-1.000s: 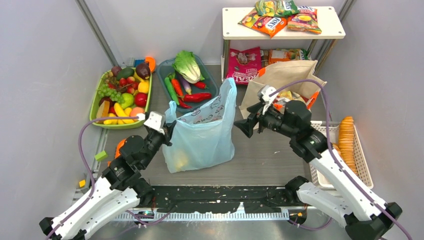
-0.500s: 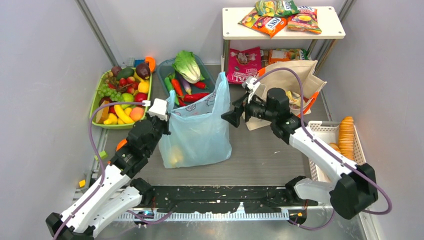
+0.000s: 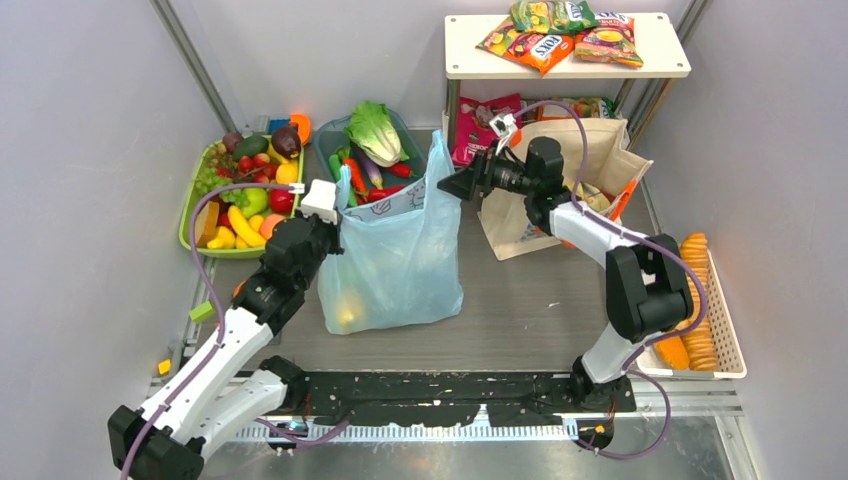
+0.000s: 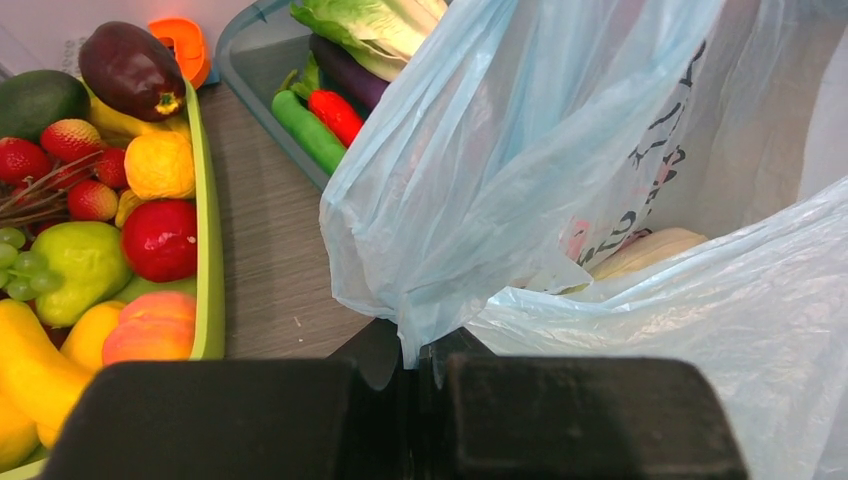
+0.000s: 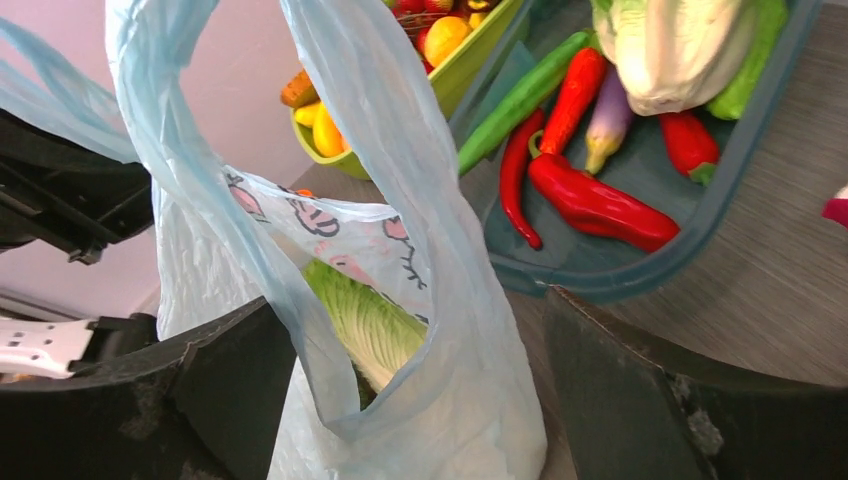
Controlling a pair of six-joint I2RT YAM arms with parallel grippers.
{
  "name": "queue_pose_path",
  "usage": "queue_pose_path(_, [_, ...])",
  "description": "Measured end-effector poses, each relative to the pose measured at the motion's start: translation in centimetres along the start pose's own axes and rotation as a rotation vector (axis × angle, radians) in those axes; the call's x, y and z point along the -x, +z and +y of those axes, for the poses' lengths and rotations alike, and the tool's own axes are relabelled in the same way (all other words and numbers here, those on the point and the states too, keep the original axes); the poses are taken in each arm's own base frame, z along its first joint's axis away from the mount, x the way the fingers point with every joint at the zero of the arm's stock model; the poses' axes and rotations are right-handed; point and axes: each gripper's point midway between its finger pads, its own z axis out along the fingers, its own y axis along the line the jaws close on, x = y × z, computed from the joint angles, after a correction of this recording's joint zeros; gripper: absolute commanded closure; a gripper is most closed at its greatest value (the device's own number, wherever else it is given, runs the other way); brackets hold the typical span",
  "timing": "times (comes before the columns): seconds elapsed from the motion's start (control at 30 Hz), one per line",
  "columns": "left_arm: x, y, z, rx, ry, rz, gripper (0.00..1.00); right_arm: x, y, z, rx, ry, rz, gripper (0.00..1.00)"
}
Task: Place the mixed food into the grocery bags and tie them
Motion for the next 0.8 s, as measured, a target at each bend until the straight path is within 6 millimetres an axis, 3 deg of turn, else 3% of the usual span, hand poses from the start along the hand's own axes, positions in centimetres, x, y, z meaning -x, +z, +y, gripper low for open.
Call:
queue_pose_path(0.13, [-0.1,0.4,0.0,-0.005,-0.001,0.004,1.00,-0.3,1.2,0.3,0.077,0.032,-0.010,0.02])
queue_pose_path(0.17, [-0.1,0.4,0.0,-0.008,-0.001,0.004,1.00,-0.4,1.5,0.5,0.090,0.029,-0.010,0.07])
queue_pose_path(0.2, [-0.1,0.4,0.0,-0.010,-0.001,0.004,1.00,-0.5,1.6,0.6,0.098,0.025,-0.008,0.23])
queue_pose_path(0.23, [-0.1,0.4,-0.1,-0.013,-0.001,0.003,1.00,-0.5,1.9,0.8,0.105,0.013,-0.005,0.32])
queue_pose_path(0.27, [-0.1,0.4,-0.1,-0.017,-0.001,0.002,1.00,-0.6,2.2,1.1,0.115,-0.007,-0.002,0.57])
queue_pose_path(0.33, [0.0,0.4,-0.2,-0.024,0.001,-0.001,1.00,-0.3,2.7,1.9,0.138,-0.038,-0.002,0.87])
queue_pose_path(0.37, [0.1,0.4,-0.2,-0.026,0.002,-0.004,1.00,-0.2,2.9,2.1,0.146,-0.050,-0.003,0.91])
queue_pose_path(0.57, [1.1,-0.4,-0.3,-0.047,0.026,-0.043,1.00,-0.2,2.2,3.8,0.157,-0.084,-0.008,0.95])
queue_pose_path(0.67, [2.0,-1.2,-0.4,-0.067,0.031,-0.078,1.00,0.2,0.1,5.5,0.125,-0.106,-0.015,0.95])
queue_pose_path(0.8, [3.5,-2.8,-0.9,-0.114,0.018,-0.134,1.00,2.5,-4.2,10.3,0.104,-0.191,-0.079,0.95])
